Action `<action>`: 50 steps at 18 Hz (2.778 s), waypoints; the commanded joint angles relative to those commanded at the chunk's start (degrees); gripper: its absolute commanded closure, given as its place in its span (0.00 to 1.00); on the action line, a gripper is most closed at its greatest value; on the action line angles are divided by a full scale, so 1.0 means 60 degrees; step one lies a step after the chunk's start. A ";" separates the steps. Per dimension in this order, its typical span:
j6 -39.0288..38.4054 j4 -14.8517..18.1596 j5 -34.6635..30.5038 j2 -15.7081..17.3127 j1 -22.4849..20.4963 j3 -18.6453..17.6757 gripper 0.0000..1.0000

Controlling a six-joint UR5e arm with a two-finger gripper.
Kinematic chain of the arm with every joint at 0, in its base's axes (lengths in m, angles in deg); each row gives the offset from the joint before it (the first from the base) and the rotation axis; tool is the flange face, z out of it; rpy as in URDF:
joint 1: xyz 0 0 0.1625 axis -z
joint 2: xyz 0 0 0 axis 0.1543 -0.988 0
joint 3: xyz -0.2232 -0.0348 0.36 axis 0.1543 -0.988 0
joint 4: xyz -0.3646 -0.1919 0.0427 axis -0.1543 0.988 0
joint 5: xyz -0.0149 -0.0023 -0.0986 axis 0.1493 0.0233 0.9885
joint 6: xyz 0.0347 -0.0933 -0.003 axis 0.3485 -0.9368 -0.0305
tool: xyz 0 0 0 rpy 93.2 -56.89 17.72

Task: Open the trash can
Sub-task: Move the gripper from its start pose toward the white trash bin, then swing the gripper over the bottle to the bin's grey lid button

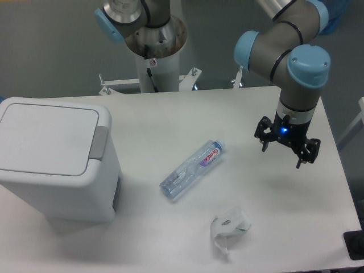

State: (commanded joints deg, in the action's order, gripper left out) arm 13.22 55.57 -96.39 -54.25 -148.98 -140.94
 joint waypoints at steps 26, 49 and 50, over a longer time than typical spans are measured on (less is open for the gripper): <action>-0.5168 -0.0161 0.2838 0.1581 0.1668 -0.0748 0.00; -0.7500 -0.0278 0.4731 0.2769 0.3413 -0.1128 0.00; -0.7515 -0.0278 0.4746 0.2769 0.3428 -0.1128 0.00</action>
State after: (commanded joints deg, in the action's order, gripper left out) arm -31.87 53.90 -67.91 -37.64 -128.41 -147.71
